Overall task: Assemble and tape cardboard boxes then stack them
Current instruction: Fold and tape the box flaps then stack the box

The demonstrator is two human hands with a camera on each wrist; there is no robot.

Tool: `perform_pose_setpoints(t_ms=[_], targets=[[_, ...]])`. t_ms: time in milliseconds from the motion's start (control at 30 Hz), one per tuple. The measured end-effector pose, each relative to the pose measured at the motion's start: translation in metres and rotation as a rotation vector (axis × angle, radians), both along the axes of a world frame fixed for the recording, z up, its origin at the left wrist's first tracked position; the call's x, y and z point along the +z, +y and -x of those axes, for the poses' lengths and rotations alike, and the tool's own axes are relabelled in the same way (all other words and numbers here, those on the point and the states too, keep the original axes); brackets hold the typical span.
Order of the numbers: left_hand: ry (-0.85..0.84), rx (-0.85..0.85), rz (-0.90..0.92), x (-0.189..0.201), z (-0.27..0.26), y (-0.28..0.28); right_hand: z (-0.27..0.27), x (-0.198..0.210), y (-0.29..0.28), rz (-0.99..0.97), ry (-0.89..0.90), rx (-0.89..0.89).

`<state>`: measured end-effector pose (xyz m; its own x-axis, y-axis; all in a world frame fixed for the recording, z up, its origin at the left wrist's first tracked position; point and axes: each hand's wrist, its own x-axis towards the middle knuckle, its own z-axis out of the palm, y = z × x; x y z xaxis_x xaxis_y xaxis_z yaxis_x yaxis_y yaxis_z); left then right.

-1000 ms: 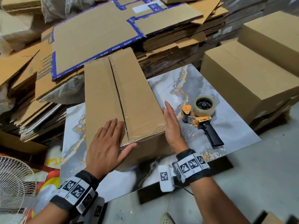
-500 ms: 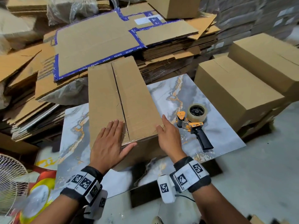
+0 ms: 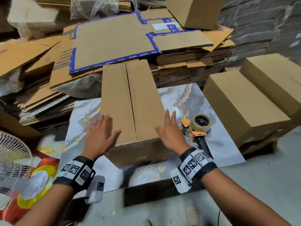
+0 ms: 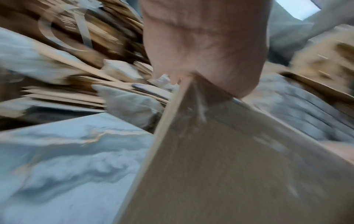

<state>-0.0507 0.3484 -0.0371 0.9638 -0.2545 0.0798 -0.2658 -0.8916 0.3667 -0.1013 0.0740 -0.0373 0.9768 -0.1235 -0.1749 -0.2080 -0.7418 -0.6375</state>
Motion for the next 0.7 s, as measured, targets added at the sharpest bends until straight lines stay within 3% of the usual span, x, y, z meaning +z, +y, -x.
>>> perform_pose_setpoints(t_ms=[133, 233, 333, 533, 700], targets=[[0.276, 0.239, 0.747, -0.003, 0.012, -0.005, 0.001, 0.003, -0.014, -0.133, 0.054, 0.192], [0.3, 0.32, 0.952, -0.012, 0.026, -0.01, -0.007, 0.006, -0.026, -0.004, 0.123, 0.342], [0.247, 0.392, 0.922, -0.014, 0.05, -0.014, -0.025, 0.008, -0.032, 0.06, 0.112, 0.414], [0.034, 0.639, 0.654, -0.02, 0.102, -0.054, -0.057, 0.015, -0.036, 0.158, 0.051, 0.503], [-0.032, 0.531, 0.245, -0.019, 0.111, -0.098, -0.081, 0.015, -0.043, 0.379, -0.141, 0.454]])
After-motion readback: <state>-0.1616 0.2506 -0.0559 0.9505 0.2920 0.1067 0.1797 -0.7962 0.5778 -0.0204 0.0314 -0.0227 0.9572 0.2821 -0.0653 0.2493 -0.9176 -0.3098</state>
